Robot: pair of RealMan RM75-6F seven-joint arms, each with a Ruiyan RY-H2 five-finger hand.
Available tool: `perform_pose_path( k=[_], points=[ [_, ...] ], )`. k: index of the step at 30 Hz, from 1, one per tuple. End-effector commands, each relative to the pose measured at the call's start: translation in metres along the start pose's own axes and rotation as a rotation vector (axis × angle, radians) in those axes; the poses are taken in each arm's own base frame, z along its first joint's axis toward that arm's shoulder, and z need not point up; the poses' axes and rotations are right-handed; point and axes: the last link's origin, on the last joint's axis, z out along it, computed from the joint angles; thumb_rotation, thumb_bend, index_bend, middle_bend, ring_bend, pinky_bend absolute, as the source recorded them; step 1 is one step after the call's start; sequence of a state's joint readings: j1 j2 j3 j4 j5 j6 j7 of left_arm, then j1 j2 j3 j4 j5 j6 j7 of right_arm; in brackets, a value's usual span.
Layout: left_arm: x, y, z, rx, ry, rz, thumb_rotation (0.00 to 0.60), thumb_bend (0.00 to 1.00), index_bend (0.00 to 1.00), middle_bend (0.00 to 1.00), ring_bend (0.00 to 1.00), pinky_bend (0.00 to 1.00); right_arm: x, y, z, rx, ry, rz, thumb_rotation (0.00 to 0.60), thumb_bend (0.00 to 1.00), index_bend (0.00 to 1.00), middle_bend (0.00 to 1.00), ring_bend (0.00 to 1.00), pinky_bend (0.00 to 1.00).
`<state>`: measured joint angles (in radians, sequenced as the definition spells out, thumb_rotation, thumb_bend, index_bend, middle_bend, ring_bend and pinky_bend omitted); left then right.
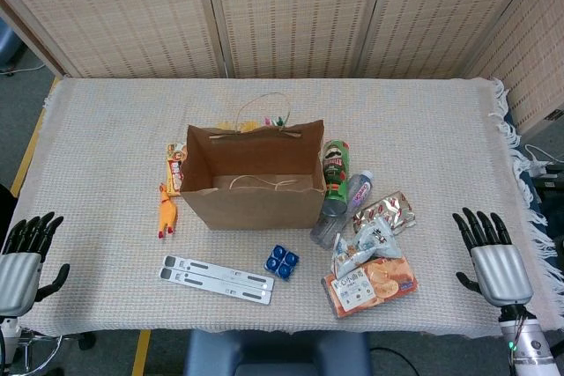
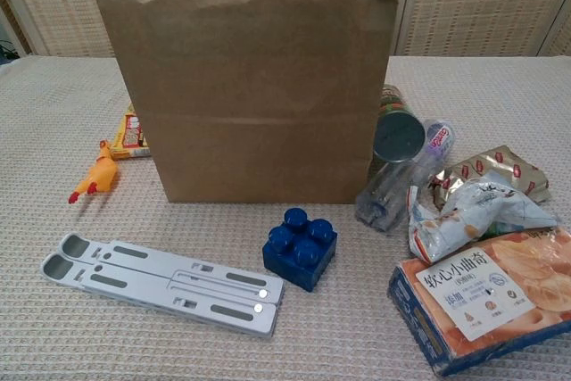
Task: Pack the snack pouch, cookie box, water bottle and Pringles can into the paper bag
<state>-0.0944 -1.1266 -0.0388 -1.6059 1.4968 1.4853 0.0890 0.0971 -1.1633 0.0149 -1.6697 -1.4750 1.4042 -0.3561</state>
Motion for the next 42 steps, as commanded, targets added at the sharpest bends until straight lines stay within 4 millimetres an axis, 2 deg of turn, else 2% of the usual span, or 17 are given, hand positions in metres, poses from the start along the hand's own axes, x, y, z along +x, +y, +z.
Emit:
perform_pose_path(
  k=[1, 9, 13, 16, 21, 31, 36, 42],
  points=[
    [0.0, 0.0, 0.0, 0.0, 0.0, -0.001, 0.6, 0.38, 0.04, 0.0, 0.0, 0.0, 0.0, 0.0, 0.0, 0.001, -0.001, 0.001, 0.6, 0.05, 0.0, 0.0, 0.0, 0.0],
    [0.0, 0.0, 0.0, -0.001, 0.0, 0.001, 0.6, 0.38, 0.04, 0.0, 0.0, 0.0, 0.003, -0.005, 0.002, 0.034, 0.021, 0.022, 0.6, 0.05, 0.0, 0.0, 0.0, 0.0],
    [0.0, 0.0, 0.001, 0.003, -0.001, 0.004, 0.6, 0.38, 0.04, 0.0, 0.0, 0.0, 0.008, -0.016, 0.01, 0.089, 0.101, 0.041, 0.6, 0.05, 0.0, 0.01, 0.0, 0.11],
    [0.0, 0.0, 0.001, 0.004, -0.001, 0.004, 0.6, 0.38, 0.04, 0.0, 0.0, 0.0, 0.005, -0.026, 0.019, 0.117, 0.095, 0.043, 0.6, 0.05, 0.05, 0.09, 0.03, 0.17],
    [0.0, 0.0, 0.002, 0.005, 0.0, 0.005, 0.6, 0.38, 0.04, 0.0, 0.0, 0.0, -0.005, -0.055, 0.04, 0.163, 0.029, 0.021, 0.6, 0.05, 0.13, 0.18, 0.13, 0.25],
    [0.0, 0.0, 0.002, 0.004, -0.003, 0.003, 0.6, 0.38, 0.04, 0.0, 0.0, 0.0, -0.025, -0.127, 0.068, 0.278, -0.008, -0.011, 0.6, 0.05, 0.25, 0.25, 0.21, 0.34],
    [0.0, 0.0, 0.003, 0.002, -0.005, 0.002, 0.6, 0.38, 0.04, 0.0, 0.0, 0.0, -0.034, -0.145, 0.074, 0.294, -0.029, -0.008, 0.6, 0.05, 0.32, 0.3, 0.25, 0.37],
    [0.0, 0.0, 0.003, 0.001, -0.009, 0.002, 0.6, 0.38, 0.04, 0.0, 0.0, 0.0, -0.044, -0.149, 0.079, 0.284, -0.052, -0.024, 0.6, 0.06, 0.44, 0.38, 0.34, 0.42]
  ],
)
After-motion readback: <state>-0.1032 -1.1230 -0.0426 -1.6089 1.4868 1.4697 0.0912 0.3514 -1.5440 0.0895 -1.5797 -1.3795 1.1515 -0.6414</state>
